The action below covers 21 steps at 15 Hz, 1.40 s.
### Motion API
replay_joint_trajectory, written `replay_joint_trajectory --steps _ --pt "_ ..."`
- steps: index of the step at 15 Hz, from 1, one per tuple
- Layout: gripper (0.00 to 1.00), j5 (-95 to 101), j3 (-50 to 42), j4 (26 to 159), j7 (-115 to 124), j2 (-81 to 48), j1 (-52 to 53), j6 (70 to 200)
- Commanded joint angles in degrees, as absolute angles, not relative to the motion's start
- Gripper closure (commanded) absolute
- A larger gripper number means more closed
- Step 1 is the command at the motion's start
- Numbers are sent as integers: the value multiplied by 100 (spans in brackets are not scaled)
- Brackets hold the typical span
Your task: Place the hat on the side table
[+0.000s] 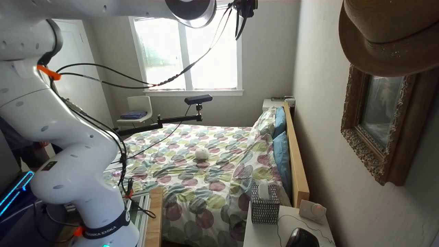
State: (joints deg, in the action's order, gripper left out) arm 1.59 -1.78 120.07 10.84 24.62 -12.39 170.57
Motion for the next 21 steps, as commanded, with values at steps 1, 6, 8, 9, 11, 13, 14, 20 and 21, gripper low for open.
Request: replay_joint_trajectory --steps 1,6,8,9,11,13,14,20,21 --pt "0 266 -21 11806 1307 2311 -1571 17242" --pt "26 241 151 11558 1346 2046 -1772 17400" --pt "41 232 227 11455 1372 1949 -1828 17465" --pt "50 241 266 11417 1388 1912 -1870 17493" --pt "64 232 310 11385 1375 1879 -1911 17545" --pt "76 235 354 11364 1389 1865 -1983 17574" --pt "84 238 377 11377 1403 1869 -2028 17602" --pt "99 221 472 11471 1410 1963 -2241 17643" --pt "98 209 483 11481 1407 1989 -2261 17654"
